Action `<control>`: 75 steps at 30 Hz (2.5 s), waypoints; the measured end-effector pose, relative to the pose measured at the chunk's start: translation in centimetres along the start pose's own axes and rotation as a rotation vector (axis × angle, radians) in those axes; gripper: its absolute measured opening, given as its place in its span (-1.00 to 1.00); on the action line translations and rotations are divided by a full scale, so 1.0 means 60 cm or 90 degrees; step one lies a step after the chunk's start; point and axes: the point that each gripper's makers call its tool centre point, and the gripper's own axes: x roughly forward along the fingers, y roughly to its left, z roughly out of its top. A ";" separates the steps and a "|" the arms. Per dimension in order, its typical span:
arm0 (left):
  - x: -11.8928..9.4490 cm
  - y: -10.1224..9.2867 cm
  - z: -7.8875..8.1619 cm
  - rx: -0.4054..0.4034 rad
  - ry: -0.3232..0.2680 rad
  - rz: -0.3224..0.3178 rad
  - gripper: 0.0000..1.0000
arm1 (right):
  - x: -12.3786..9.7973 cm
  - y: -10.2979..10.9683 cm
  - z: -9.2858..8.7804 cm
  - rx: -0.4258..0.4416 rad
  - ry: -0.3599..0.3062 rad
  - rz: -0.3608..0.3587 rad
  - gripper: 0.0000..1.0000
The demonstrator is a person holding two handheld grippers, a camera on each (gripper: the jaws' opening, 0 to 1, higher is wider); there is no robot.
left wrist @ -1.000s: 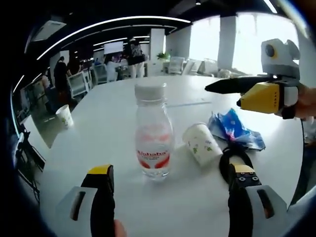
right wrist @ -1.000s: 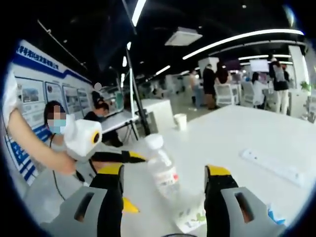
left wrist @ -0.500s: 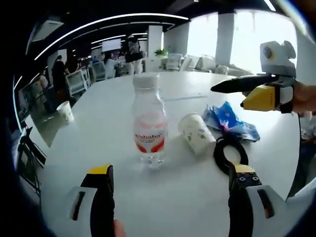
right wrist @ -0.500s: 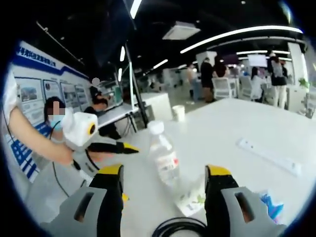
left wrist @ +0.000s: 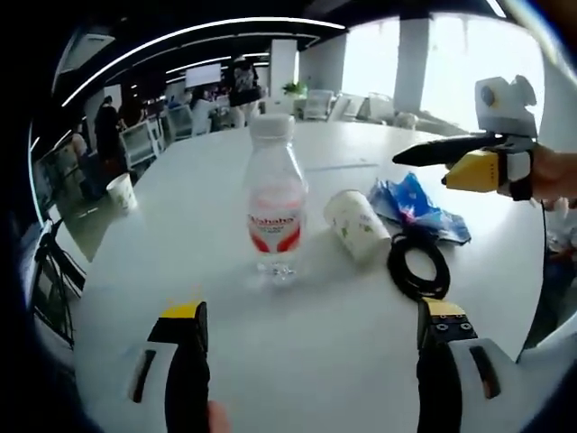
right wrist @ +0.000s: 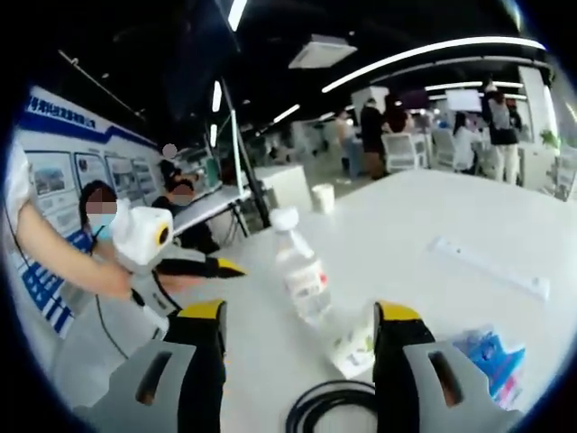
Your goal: Arrange the tabletop items into an orderly group along one side of the table until the central work area is clear of visible clutter.
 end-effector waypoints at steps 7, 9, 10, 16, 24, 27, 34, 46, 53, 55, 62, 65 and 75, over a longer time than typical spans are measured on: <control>-0.003 0.000 -0.019 -0.010 0.015 -0.002 0.86 | -0.008 -0.010 -0.012 0.024 0.009 -0.012 0.24; -0.002 0.001 -0.021 -0.010 0.017 -0.002 0.86 | -0.009 -0.013 -0.013 0.030 0.009 -0.016 0.23; -0.002 0.000 -0.022 -0.010 0.017 -0.002 0.86 | -0.010 -0.015 -0.013 0.032 0.008 -0.018 0.23; -0.001 0.001 -0.021 -0.015 0.015 -0.005 0.86 | -0.007 -0.019 -0.016 0.039 0.015 -0.024 0.21; -0.001 0.006 -0.031 -0.026 0.018 -0.006 0.84 | 0.004 -0.034 -0.038 0.068 0.048 -0.044 0.13; -0.003 0.008 -0.036 -0.030 0.022 -0.004 0.83 | 0.008 -0.040 -0.038 0.086 0.049 -0.049 0.13; -0.005 0.016 -0.041 -0.039 0.021 -0.002 0.82 | 0.019 -0.060 -0.048 0.144 0.057 -0.075 0.10; -0.004 0.015 -0.057 -0.065 0.021 -0.009 0.81 | 0.031 -0.089 -0.096 0.201 0.128 -0.129 -0.01; -0.004 0.017 -0.063 -0.074 0.019 -0.010 0.80 | 0.043 -0.101 -0.098 0.261 0.115 -0.143 -0.02; -0.007 0.019 -0.065 -0.078 0.019 -0.010 0.80 | 0.045 -0.104 -0.099 0.268 0.115 -0.148 -0.02; -0.005 0.024 -0.074 -0.104 0.020 -0.011 0.79 | 0.053 -0.111 -0.102 0.286 0.124 -0.158 -0.02; -0.007 0.021 -0.072 -0.106 0.015 -0.012 0.79 | 0.059 -0.116 -0.105 0.298 0.128 -0.160 -0.02; -0.002 0.019 -0.070 -0.132 0.006 -0.022 0.78 | 0.071 -0.128 -0.109 0.322 0.137 -0.171 -0.03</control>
